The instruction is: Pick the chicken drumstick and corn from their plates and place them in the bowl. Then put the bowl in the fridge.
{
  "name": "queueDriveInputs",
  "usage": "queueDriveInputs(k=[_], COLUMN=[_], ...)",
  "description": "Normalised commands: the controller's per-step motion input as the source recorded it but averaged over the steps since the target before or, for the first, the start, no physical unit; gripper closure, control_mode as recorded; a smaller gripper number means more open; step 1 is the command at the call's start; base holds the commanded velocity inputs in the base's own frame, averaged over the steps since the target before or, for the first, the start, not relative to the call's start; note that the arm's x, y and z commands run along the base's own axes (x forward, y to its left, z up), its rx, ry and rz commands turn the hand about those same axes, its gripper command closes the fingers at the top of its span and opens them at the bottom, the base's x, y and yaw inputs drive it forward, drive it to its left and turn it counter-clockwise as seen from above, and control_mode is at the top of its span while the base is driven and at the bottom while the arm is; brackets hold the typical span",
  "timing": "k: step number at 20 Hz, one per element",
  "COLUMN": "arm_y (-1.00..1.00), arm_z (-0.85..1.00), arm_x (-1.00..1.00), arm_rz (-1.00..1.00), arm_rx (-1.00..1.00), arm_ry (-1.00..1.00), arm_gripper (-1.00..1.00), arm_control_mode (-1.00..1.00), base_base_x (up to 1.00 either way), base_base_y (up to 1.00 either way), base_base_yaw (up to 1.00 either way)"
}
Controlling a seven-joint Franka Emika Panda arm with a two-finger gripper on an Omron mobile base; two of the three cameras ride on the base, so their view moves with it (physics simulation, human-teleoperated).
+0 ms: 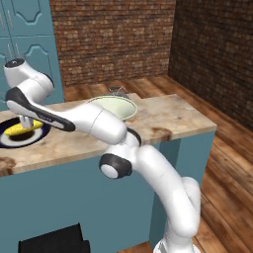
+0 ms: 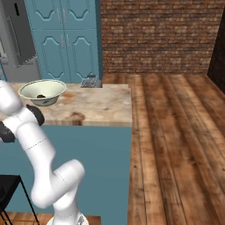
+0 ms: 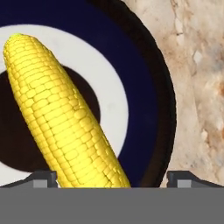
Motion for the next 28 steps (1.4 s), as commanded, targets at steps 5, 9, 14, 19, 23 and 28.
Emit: queueDriveInputs(k=[5,9,14,19,23,28], arm_y=[0.11,0.06,0.1,0.07,0.12,0.12], arm_z=[-0.01,-0.01,-0.04,0.0,0.0,0.17], arm_x=[0.0,0.0,-0.05,0.14,0.07,0.0], arm_rz=[0.0,0.0,0.0,0.0,0.0,0.03], arm_rx=[0.0,0.0,0.0,-0.03,-0.12,-0.14], arm_ry=[0.21,0.2,0.18,0.01,0.03,0.01], arm_gripper=[-1.0,-1.0,-1.0,-1.0,1.0,1.0], arm_control_mode=[-1.0,-1.0,-1.0,-1.0,-1.0,-1.0], base_base_x=[0.0,0.0,0.0,0.0,0.0,0.0], base_base_y=[0.0,0.0,0.0,0.0,0.0,0.0], base_base_yaw=[0.0,0.0,0.0,0.0,0.0,0.0])
